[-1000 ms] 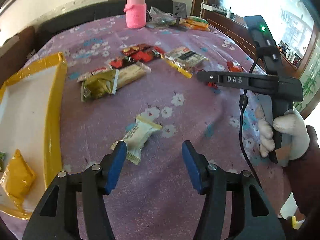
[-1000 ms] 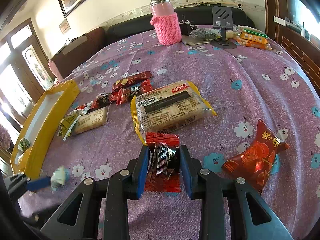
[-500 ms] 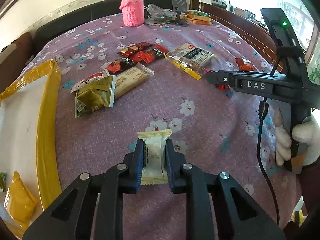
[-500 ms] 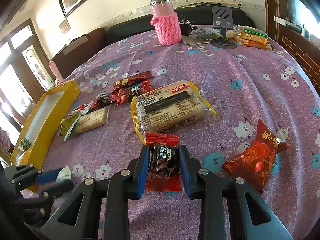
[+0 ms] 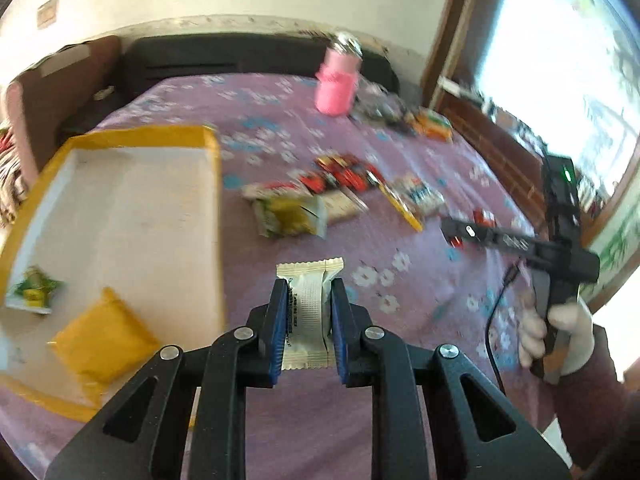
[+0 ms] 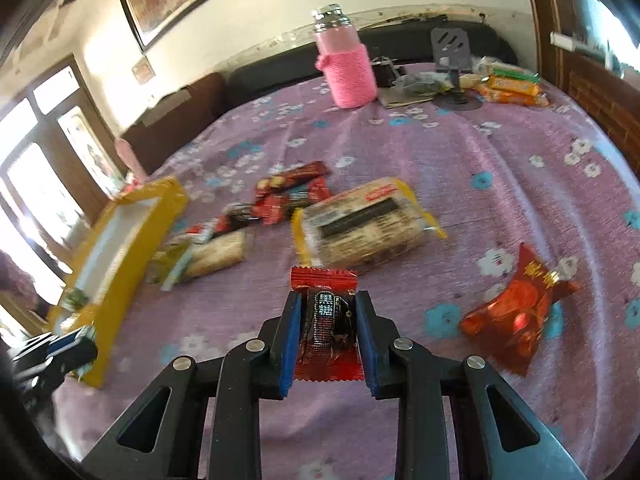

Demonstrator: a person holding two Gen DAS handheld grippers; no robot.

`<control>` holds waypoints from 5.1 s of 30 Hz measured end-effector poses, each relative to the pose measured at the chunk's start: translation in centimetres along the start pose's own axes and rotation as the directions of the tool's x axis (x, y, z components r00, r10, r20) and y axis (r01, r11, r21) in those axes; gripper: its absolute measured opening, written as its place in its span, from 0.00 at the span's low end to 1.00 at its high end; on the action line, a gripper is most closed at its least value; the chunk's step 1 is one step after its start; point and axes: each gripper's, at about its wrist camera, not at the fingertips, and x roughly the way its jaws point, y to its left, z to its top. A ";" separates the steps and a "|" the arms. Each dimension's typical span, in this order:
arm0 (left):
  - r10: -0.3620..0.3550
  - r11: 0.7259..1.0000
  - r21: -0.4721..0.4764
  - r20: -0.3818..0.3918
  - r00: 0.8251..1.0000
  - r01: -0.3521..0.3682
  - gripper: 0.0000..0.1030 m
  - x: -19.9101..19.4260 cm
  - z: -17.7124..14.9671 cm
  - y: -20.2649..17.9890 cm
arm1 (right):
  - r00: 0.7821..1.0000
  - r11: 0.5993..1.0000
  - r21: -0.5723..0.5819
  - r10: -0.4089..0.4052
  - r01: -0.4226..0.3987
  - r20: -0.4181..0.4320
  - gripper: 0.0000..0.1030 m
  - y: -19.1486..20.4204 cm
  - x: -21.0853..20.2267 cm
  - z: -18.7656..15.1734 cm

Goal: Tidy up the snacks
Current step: 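Carry the white snack and red candy bar over the white tray and open both grippers, then move both tools back over the remaining snacks on the bedspread, then grasp the cracker pack with the left gripper while the right grasps the red candy pack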

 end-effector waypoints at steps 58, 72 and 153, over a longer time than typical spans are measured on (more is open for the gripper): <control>0.161 0.987 -0.021 0.291 0.943 -0.162 0.47 -19.6 11.6 4.6 | 0.965 0.960 -0.264 -0.024 0.096 0.262 0.38 15.9 -17.0 11.2; 0.299 0.950 -0.068 0.486 0.821 -0.305 0.88 -29.9 22.1 5.1 | 0.740 0.896 0.015 -0.375 0.443 0.558 0.74 10.2 -40.4 23.2; 0.059 0.915 0.400 -0.270 0.961 0.056 0.70 14.5 0.8 -14.0 | 0.979 0.976 0.092 -0.192 0.197 -0.063 0.48 -9.2 0.2 2.1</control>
